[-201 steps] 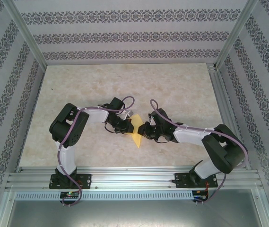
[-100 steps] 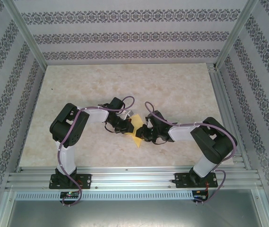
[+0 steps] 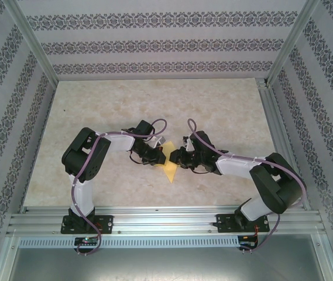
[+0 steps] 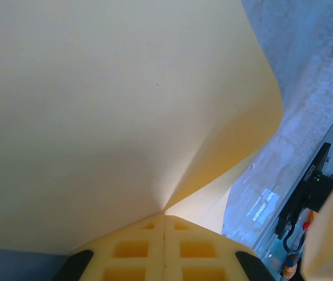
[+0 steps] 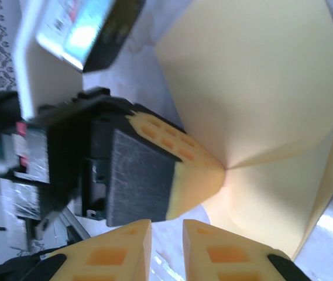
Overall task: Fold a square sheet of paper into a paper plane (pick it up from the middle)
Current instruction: Third fold the triangle at the center of the table.
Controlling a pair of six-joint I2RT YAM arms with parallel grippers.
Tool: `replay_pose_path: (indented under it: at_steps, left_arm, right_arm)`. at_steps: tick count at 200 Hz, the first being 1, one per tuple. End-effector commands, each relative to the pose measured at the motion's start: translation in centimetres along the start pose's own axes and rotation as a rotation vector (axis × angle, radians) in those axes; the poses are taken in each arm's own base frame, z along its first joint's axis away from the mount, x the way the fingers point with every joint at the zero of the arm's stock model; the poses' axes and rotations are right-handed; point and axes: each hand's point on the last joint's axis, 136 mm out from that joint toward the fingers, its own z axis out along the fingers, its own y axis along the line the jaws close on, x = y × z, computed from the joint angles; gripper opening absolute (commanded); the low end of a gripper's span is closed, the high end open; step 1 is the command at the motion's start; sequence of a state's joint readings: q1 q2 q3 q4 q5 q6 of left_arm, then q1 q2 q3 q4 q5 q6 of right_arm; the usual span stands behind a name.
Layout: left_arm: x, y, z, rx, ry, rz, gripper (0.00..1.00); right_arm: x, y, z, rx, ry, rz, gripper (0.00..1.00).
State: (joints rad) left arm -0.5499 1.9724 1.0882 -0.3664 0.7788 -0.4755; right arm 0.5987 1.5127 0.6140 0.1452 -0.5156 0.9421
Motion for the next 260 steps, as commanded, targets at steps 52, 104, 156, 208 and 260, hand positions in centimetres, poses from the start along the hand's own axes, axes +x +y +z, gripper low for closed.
replay_pose_path:
  at_steps: [52, 104, 156, 208, 260]
  left_arm:
    - [0.2, 2.0, 0.6, -0.062, 0.019, -0.027, 0.03]
    - [0.4, 2.1, 0.6, -0.063, 0.024, -0.028, 0.03]
    - [0.4, 2.1, 0.5, -0.064, 0.021, -0.030, 0.03]
    - [0.4, 2.0, 0.4, -0.064, 0.018, -0.034, 0.03]
    - [0.5, 2.1, 0.5, -0.066, 0.019, -0.037, 0.03]
  right_arm:
    - [-0.6, -2.9, 2.0, 0.054, 0.033, 0.009, 0.21]
    - [0.1, -4.9, 2.5, 0.105, 0.067, 0.037, 0.22]
    - [-3.2, -0.8, 0.1, 0.022, -0.014, -0.020, 0.23]
    - [-3.6, -2.3, 1.6, 0.031, 0.024, 0.004, 0.22]
    - [-3.0, -5.1, 2.8, 0.088, 0.049, 0.033, 0.22]
